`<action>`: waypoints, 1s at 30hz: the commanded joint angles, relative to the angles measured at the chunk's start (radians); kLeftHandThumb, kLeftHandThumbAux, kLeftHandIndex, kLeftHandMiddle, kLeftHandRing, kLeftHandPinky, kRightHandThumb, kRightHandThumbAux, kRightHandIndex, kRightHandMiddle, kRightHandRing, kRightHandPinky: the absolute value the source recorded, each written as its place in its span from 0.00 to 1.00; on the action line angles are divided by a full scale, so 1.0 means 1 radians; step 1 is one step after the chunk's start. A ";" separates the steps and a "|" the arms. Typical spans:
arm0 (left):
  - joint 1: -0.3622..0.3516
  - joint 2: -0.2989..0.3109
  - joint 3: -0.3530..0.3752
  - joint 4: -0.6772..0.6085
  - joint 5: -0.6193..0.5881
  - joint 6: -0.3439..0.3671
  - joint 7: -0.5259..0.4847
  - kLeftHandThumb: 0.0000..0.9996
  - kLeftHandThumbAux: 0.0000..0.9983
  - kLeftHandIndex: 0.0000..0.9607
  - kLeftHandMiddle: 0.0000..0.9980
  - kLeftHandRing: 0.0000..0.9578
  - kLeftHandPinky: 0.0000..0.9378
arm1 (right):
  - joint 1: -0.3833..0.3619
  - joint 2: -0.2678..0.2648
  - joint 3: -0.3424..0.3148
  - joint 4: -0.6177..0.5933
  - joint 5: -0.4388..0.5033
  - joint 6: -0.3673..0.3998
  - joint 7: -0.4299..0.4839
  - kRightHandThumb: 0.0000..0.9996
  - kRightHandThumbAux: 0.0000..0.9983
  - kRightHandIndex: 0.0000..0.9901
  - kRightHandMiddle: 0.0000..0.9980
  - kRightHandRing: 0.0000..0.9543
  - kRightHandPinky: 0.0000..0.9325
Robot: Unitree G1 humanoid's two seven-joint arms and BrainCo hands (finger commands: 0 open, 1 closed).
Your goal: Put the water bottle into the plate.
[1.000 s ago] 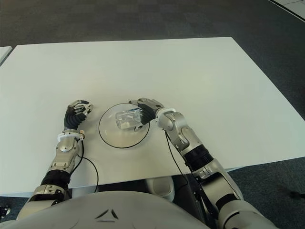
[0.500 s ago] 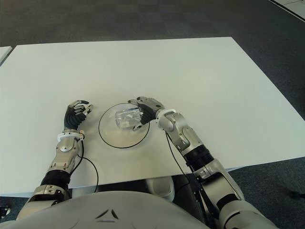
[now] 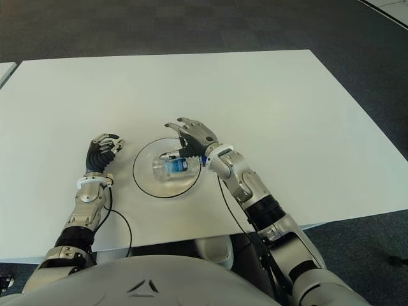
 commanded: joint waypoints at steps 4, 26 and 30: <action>0.029 -0.014 0.003 0.047 -0.007 0.030 0.000 0.71 0.72 0.46 0.79 0.83 0.83 | 0.019 0.017 -0.002 0.021 0.001 -0.003 -0.037 0.48 0.14 0.00 0.00 0.00 0.00; 0.042 -0.019 -0.003 0.007 -0.004 0.043 -0.002 0.71 0.72 0.46 0.78 0.82 0.83 | 0.031 0.030 -0.005 0.032 -0.001 -0.041 -0.144 0.45 0.11 0.00 0.00 0.00 0.00; 0.044 -0.022 -0.002 0.004 -0.004 0.039 0.001 0.71 0.72 0.46 0.78 0.82 0.84 | 0.038 0.045 -0.013 0.034 -0.011 -0.033 -0.195 0.47 0.12 0.00 0.00 0.00 0.00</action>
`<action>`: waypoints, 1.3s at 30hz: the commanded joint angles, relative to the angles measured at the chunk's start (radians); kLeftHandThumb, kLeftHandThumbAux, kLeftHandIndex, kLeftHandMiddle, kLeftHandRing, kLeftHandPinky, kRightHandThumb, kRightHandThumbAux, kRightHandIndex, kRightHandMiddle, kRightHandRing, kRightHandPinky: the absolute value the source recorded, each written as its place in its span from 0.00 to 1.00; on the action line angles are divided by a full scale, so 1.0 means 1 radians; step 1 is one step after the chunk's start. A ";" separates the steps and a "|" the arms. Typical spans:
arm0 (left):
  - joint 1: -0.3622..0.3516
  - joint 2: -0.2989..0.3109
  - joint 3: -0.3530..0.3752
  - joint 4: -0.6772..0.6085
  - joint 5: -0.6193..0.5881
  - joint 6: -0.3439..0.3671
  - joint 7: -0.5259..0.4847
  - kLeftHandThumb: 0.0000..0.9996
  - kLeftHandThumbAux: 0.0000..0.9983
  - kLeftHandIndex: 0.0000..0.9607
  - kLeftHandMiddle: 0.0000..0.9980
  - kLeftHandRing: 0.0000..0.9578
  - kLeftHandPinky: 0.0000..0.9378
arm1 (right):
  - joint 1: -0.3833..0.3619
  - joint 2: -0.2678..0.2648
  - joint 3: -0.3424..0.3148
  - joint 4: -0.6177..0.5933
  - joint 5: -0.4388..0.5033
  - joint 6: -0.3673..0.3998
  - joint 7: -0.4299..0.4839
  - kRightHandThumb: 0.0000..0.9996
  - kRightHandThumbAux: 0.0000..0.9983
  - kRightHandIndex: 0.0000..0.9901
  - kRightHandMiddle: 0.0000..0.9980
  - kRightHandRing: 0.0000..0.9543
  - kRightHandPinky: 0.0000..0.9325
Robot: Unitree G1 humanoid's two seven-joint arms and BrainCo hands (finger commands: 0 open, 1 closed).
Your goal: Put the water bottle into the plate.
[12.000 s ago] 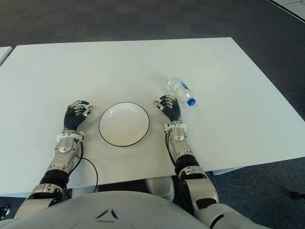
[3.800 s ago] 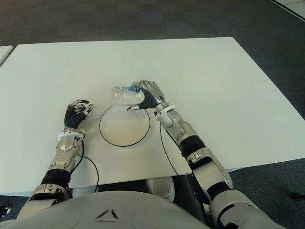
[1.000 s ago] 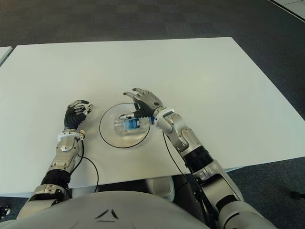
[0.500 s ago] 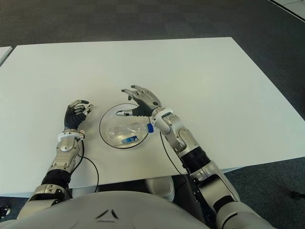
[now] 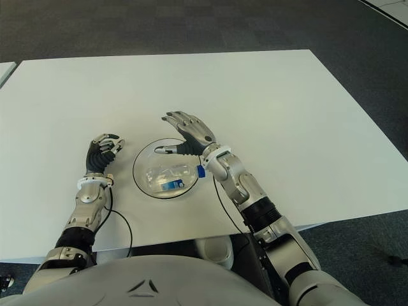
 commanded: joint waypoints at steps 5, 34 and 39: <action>0.034 -0.015 -0.003 0.017 0.004 0.039 0.003 0.71 0.72 0.46 0.78 0.82 0.84 | 0.032 0.032 -0.027 0.022 -0.029 -0.011 -0.167 0.40 0.21 0.00 0.00 0.00 0.00; 0.018 -0.005 -0.003 0.050 0.009 0.046 0.007 0.71 0.72 0.46 0.79 0.82 0.82 | 0.098 0.215 -0.323 0.328 0.386 -0.216 -0.453 0.39 0.87 0.10 0.14 0.16 0.27; 0.015 -0.002 -0.003 0.058 0.008 0.041 0.004 0.71 0.72 0.46 0.78 0.81 0.81 | 0.078 0.245 -0.376 0.397 0.488 -0.288 -0.427 0.41 0.96 0.16 0.22 0.24 0.35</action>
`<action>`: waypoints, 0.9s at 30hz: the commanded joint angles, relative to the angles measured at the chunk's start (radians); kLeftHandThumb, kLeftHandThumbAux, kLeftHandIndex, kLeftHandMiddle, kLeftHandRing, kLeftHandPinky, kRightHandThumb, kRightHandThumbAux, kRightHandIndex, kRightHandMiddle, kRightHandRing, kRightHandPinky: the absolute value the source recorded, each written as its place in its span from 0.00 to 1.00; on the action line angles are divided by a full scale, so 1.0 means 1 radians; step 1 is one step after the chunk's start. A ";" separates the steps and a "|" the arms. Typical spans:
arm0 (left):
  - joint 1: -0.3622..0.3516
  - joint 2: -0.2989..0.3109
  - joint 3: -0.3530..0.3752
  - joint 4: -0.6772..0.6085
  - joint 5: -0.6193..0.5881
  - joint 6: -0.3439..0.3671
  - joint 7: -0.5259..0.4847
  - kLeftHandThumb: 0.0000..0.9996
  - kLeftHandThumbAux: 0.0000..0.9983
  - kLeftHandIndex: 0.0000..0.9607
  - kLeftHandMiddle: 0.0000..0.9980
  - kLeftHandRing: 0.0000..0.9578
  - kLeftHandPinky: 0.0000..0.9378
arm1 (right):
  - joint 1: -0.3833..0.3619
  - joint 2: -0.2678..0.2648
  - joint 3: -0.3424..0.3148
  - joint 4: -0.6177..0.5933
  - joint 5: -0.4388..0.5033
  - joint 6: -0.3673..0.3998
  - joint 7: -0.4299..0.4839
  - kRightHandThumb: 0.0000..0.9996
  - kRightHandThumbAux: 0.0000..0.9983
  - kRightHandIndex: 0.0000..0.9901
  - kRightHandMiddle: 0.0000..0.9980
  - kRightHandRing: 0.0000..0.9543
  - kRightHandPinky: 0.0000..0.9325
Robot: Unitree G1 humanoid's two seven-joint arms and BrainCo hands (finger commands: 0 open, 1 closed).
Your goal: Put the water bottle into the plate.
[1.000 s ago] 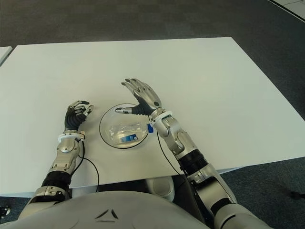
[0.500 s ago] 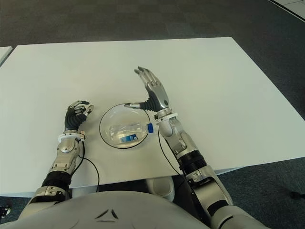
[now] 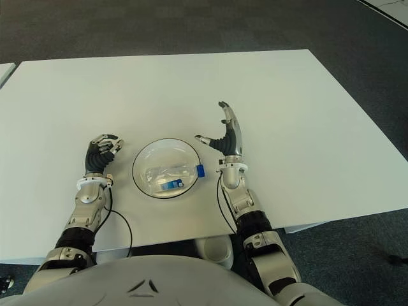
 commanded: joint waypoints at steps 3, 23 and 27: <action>0.022 -0.001 -0.002 0.047 0.005 0.034 -0.004 0.71 0.72 0.46 0.78 0.81 0.81 | -0.025 0.037 -0.060 0.093 0.111 -0.082 0.044 0.40 0.99 0.19 0.26 0.27 0.38; 0.038 -0.005 -0.003 0.007 -0.003 0.051 -0.014 0.71 0.72 0.46 0.77 0.80 0.83 | -0.043 0.072 -0.193 0.204 0.349 -0.042 0.284 0.13 1.00 0.50 0.49 0.52 0.56; 0.043 -0.004 -0.003 -0.002 -0.003 0.055 -0.015 0.71 0.72 0.46 0.77 0.80 0.82 | -0.067 0.067 -0.218 0.276 0.378 -0.032 0.333 0.10 1.00 0.51 0.51 0.54 0.56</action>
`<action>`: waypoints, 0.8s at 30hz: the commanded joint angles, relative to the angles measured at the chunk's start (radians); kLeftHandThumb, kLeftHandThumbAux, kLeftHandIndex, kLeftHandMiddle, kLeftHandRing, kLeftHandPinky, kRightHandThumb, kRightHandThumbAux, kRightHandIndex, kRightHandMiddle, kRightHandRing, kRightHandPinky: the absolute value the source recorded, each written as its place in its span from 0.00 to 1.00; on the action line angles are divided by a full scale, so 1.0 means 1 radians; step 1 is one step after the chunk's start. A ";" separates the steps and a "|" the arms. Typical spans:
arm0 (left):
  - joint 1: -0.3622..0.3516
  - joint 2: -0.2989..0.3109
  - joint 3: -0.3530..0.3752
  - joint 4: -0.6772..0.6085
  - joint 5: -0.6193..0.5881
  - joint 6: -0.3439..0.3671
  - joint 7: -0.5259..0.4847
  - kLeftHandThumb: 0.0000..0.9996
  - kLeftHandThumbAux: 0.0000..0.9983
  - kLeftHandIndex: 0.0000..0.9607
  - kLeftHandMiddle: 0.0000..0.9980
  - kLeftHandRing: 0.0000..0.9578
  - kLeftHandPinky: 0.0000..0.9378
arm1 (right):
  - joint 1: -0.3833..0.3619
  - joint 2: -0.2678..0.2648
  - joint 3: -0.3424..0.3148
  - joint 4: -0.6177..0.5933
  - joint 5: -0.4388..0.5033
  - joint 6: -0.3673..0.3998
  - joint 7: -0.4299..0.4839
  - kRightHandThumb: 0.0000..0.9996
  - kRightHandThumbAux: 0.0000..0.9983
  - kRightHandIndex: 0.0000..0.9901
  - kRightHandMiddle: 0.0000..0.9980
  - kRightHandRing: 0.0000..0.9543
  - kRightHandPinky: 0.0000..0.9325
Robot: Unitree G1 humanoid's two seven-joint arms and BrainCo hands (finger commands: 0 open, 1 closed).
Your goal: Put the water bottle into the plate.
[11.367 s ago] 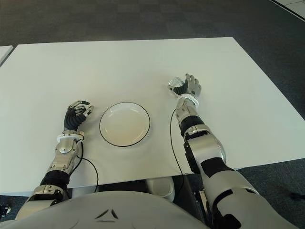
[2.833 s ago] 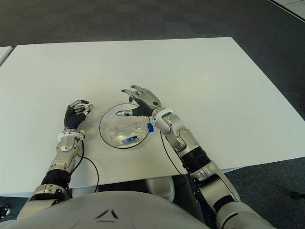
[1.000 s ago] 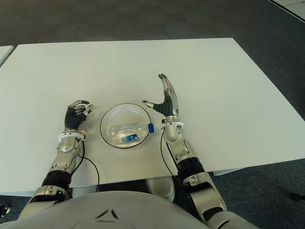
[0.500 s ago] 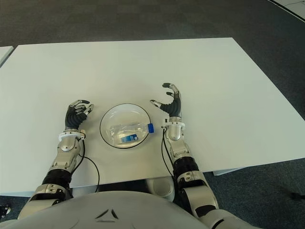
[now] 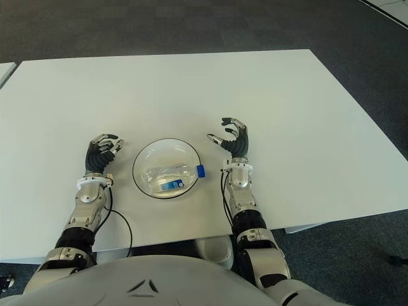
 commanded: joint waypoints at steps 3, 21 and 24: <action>0.036 -0.006 -0.001 0.017 -0.004 0.040 -0.016 0.71 0.72 0.46 0.77 0.80 0.82 | -0.025 0.008 -0.031 0.065 0.044 0.061 0.057 0.09 1.00 0.51 0.52 0.54 0.56; 0.038 -0.003 -0.001 0.029 0.001 0.029 -0.011 0.71 0.72 0.46 0.78 0.82 0.82 | -0.028 0.034 -0.072 0.097 0.069 0.090 0.083 0.69 0.73 0.44 0.62 0.62 0.64; 0.038 -0.003 0.000 0.031 0.001 0.027 -0.010 0.71 0.72 0.46 0.78 0.81 0.81 | -0.029 0.035 -0.075 0.104 0.069 0.084 0.083 0.70 0.73 0.44 0.62 0.63 0.65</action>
